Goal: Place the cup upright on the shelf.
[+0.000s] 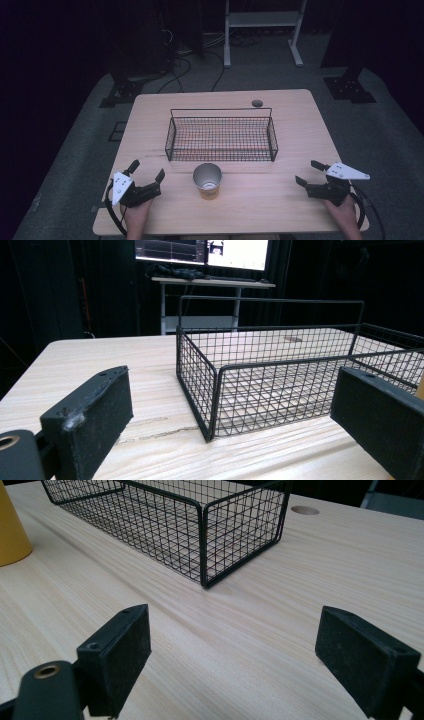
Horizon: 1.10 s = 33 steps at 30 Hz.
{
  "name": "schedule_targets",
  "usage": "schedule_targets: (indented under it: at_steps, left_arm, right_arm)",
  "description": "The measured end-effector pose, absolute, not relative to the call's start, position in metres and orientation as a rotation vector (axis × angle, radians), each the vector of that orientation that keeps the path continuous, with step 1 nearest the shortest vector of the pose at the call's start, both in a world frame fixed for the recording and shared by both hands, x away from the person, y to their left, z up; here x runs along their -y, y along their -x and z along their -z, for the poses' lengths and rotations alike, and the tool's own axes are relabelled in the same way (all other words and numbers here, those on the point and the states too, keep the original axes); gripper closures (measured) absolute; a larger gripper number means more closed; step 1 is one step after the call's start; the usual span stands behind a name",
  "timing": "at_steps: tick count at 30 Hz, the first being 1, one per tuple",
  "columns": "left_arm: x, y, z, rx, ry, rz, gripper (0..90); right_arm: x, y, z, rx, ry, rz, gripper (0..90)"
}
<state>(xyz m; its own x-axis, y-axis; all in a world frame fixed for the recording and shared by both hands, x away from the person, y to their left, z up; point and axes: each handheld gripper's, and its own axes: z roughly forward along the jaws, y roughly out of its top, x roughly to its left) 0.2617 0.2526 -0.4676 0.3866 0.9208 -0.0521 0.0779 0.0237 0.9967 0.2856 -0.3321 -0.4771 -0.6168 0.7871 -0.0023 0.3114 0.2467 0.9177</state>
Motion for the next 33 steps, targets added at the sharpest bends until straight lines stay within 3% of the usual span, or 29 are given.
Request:
schedule_targets:
  at_steps: [33]
  left_arm:
    - [-0.233,-0.256,0.466,-0.852,-1.456,-0.794,2.3]
  right_arm:
    - [0.331,-0.286,0.477,-2.060,-0.999,-1.339,13.5]
